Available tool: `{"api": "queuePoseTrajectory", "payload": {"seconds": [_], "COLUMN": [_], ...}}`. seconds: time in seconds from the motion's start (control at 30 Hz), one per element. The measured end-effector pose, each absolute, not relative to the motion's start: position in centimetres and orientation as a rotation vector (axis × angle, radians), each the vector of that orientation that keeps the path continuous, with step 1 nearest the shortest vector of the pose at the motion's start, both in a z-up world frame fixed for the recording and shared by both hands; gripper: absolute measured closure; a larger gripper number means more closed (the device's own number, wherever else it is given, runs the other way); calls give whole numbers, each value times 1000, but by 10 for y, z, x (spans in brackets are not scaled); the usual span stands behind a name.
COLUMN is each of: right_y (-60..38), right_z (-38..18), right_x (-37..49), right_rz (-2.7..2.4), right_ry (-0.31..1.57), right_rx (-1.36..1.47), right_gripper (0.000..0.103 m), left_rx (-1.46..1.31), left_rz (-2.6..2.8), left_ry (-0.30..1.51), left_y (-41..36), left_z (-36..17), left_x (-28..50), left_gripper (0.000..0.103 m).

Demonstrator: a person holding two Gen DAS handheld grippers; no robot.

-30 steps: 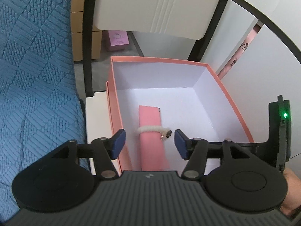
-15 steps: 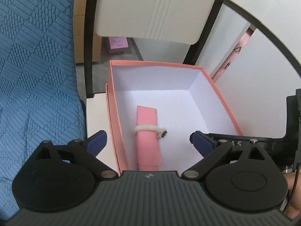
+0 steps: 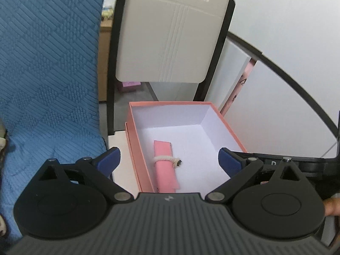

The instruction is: Organize objects

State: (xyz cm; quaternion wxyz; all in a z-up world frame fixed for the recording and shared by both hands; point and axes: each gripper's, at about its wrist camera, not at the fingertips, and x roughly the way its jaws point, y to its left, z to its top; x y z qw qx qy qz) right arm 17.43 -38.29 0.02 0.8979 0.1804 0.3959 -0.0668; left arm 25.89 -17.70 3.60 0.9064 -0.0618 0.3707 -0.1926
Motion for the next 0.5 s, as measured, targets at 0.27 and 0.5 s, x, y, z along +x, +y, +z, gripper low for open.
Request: {"api": "queuePoseTrajectory", "payload": {"seconds": [0.27,0.5], "right_y": [-344,-319], "right_z": [26,35], "right_x": [126,93], "right_rz": [-125,-118], "right_ry": [767,733], "right_rx": [362,334], "right_gripper": [8,8], "left_rx": [-119,-119], "left_rz": [-412,-396], "left_ry": [700,652], "left_y": [-146,-124], "left_z": [65,69], "left_x": [215,182], "left_gripper": [3,3]}}
